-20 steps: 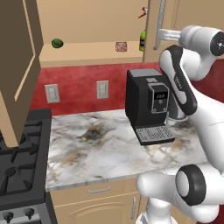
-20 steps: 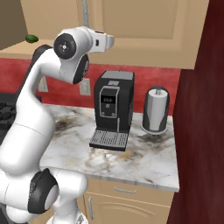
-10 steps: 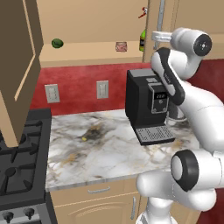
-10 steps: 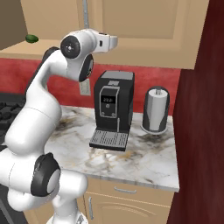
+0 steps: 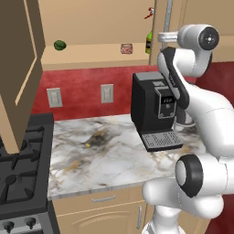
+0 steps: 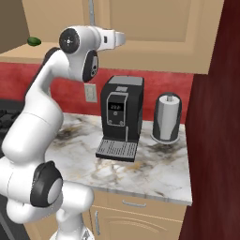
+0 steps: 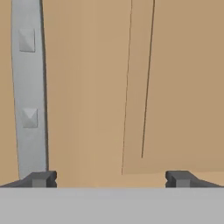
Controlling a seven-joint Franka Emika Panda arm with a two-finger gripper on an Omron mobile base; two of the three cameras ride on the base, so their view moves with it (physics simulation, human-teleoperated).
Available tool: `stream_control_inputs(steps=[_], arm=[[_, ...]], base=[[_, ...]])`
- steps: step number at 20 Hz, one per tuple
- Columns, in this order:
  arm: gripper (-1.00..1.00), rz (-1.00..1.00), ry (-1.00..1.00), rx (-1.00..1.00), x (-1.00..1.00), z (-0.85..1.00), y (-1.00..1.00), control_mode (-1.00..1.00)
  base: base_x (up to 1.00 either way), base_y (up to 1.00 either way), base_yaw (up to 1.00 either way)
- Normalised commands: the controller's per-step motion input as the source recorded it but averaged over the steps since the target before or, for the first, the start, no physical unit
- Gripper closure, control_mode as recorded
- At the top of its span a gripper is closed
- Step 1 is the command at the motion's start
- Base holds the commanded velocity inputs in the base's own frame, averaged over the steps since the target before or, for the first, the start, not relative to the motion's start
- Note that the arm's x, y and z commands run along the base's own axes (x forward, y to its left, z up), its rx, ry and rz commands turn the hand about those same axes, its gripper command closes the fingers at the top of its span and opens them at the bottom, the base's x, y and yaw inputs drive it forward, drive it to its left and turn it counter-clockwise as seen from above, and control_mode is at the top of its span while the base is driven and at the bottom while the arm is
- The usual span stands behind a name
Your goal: Pick the bar soap and spray from the cabinet and place them on the counter.
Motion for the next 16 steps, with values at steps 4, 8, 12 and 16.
stream_control_inputs(steps=[4, 8, 12, 16], arm=[[1.00, -0.03, 0.08, -0.05, 0.35, -0.06, 0.00, -1.00], [1.00, 0.00, 0.00, 0.00, 0.10, -0.05, -0.01, -1.00], [1.00, 0.00, 0.00, 0.00, 0.02, -0.04, -0.01, -1.00], [1.00, 0.00, 0.00, 0.00, 0.00, -0.01, 0.00, -1.00]], base=[[0.00, 0.00, 0.00], [0.00, 0.00, 0.00], [0.00, 0.00, 0.00], [0.00, 0.00, 0.00]])
